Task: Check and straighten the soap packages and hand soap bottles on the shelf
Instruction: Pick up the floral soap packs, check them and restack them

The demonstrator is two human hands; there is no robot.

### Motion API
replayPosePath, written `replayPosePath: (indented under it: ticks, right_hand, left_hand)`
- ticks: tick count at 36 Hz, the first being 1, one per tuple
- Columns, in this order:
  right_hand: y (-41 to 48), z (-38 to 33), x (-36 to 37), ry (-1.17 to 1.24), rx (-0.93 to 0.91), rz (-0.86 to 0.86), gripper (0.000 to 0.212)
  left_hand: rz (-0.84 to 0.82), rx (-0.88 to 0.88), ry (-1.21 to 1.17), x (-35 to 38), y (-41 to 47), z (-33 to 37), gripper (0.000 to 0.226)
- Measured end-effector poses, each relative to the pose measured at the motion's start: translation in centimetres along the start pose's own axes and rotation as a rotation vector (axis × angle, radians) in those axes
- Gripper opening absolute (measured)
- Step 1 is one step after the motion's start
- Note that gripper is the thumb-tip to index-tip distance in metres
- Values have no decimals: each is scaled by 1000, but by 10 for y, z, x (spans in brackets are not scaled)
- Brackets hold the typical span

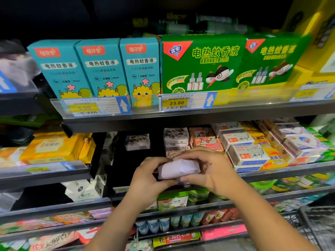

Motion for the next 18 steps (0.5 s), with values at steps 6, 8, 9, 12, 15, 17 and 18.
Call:
replayPosePath:
  ticks: [6, 8, 9, 12, 15, 17, 18]
  right_hand:
    - [-7, 19, -12, 126, 178, 60, 56]
    - [-6, 21, -12, 224, 207, 90, 52]
    - [-5, 23, -12, 303, 225, 108, 49]
    - [-1, 34, -3, 436, 345, 119, 42]
    - [-8, 57, 13, 465, 588, 75, 48]
    - [-20, 68, 26, 474, 775, -15, 47]
    - [-25, 70, 32, 458, 838, -64, 48]
  left_hand:
    - [75, 94, -61, -27, -2, 18, 58]
    - [27, 40, -204, -24, -1, 18, 54]
    - [3, -15, -313, -22, 0, 15, 54]
    - [-57, -242, -584, -10, 4, 8, 54]
    - [-154, -563, -722, 12, -4, -5, 36]
    - [-213, -758, -754, 25, -15, -16, 27]
    - [-227, -813, -740, 28, -18, -20, 29]
Point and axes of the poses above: each hand's wrist, its own y-axis towards the middle knuckle, its own x-axis out of the palm, z = x × y, the point moved 10 cm from there along y, towards the middle knuckle, and after that the axes turned 3 degrees about -x, right-handed, at the moved point
